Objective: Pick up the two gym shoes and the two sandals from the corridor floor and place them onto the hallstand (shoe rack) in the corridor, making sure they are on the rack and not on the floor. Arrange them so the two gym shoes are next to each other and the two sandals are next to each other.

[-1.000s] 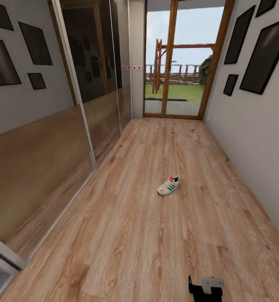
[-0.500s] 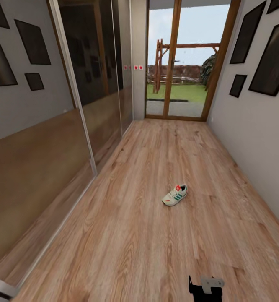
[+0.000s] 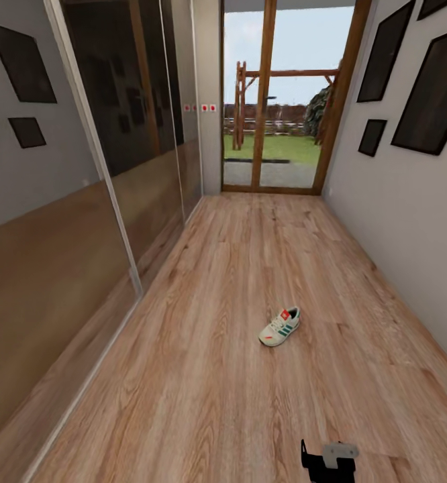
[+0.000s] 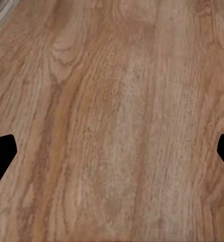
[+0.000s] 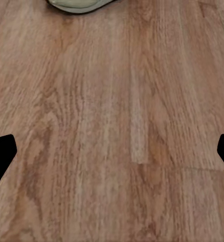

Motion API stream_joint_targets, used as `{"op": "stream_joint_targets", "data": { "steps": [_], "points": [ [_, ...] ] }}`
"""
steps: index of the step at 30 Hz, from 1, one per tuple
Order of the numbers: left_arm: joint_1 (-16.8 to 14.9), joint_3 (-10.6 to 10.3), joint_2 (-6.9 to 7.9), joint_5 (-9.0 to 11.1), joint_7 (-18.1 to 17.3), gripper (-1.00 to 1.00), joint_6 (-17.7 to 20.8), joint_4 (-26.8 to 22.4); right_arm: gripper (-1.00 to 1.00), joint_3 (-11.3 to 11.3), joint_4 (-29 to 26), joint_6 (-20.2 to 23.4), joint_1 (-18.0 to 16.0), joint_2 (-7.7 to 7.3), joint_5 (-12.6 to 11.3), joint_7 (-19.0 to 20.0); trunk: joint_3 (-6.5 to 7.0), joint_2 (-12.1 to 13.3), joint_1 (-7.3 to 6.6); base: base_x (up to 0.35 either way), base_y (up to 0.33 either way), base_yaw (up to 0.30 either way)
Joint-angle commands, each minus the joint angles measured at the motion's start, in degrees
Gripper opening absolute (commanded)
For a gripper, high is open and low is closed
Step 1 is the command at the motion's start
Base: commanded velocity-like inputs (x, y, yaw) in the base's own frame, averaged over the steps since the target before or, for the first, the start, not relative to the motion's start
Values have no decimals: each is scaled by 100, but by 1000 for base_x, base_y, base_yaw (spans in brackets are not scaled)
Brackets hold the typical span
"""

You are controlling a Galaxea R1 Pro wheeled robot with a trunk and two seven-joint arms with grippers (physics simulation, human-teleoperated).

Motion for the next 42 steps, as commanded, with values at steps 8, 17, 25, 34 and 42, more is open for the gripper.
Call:
{"op": "stream_joint_targets", "data": {
  "steps": [8, 17, 25, 34, 42],
  "points": [
    [-1076, -126, -362, -248, 442, 100, 415, -49, 100, -19, -968, 37, -3, 29, 53, -30, -4, -1, 3, 332, 19, -8],
    [-2189, -337, -828, -827, 1060, 100, 922, -99, 100, -12, -3371, 2335, -13, 610, 42, -24, -4, -1, 3, 77, 1, 0],
    [-2878, -397, -962, -904, 1069, 100, 1728, -186, 100, 21, -3995, 3426, -245, 984, 33, -19, -4, -1, 3, 2, 0, 0],
    [-2859, -873, -1079, -876, 1059, 100, 1875, -497, 100, 346, -3986, 3462, -292, 984, 28, 15, -4, -1, 3, 123, 67, 0],
    [-2867, -964, -1117, -860, 1069, 100, 1918, -585, 100, 599, -4027, 3486, -293, 984, 24, 56, -4, -1, 3, 271, 207, 0]
  ]
}}
